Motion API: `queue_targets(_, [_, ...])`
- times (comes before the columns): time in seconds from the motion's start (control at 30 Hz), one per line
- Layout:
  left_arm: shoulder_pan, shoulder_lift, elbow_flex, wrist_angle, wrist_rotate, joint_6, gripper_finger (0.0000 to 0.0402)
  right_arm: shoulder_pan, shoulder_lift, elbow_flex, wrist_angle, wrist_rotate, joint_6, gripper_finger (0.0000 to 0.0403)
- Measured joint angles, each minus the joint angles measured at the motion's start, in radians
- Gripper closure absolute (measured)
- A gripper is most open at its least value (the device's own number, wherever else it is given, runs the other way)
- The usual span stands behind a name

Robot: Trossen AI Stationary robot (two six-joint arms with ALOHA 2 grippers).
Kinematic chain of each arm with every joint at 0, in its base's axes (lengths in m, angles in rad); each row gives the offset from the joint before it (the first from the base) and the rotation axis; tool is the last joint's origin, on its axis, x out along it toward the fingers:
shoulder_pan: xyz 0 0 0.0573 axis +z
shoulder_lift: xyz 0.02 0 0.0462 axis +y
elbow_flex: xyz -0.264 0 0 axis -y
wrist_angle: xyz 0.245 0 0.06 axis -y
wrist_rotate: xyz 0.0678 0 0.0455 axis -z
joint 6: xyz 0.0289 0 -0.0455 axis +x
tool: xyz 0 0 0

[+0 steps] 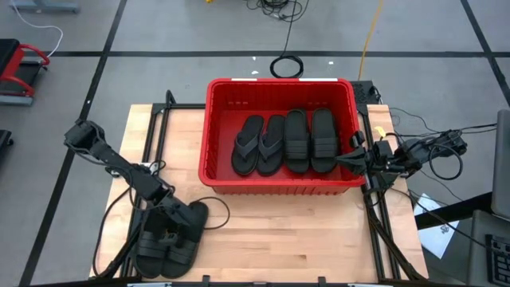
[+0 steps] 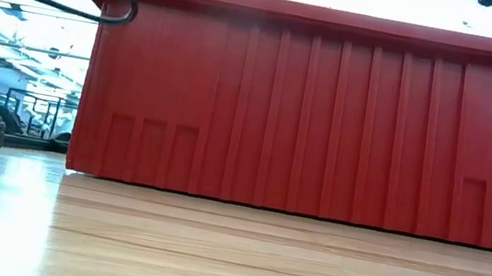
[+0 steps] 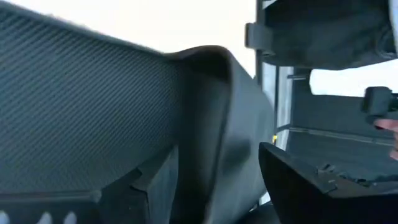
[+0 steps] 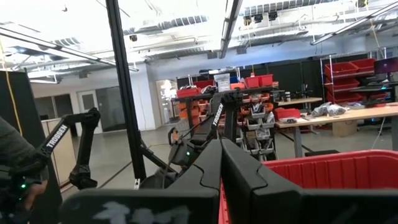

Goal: Pick and place slides into bin
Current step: Put the black slide into the red container

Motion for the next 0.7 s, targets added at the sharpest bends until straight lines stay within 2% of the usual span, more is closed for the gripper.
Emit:
queue_targets(0.1, [0.000, 0.000, -0.003, 0.003, -0.001, 0.027, 0.0196, 0.000, 0.000, 0.000, -0.006, 0.001, -0.001, 0.0403])
queue_targets(0.2, [0.000, 0.000, -0.003, 0.038, 0.013, 0.100, 0.0232, 0.000, 0.000, 0.000, -0.010, 0.001, -0.001, 0.0403])
queue_targets(0.4, [0.020, 0.000, -0.003, 0.057, 0.055, 0.213, 0.0375, 0.000, 0.000, 0.000, -0.010, 0.004, -0.003, 0.0403])
queue_targets(0.43, [0.025, 0.000, -0.003, 0.060, 0.059, 0.220, 0.0386, 0.000, 0.000, 0.000, -0.010, 0.005, -0.003, 0.0403])
queue_targets(0.7, [0.030, 0.000, 0.079, 0.067, 0.025, 0.342, 0.0396, 0.000, 0.000, 0.000, 0.000, 0.008, -0.002, 0.0403])
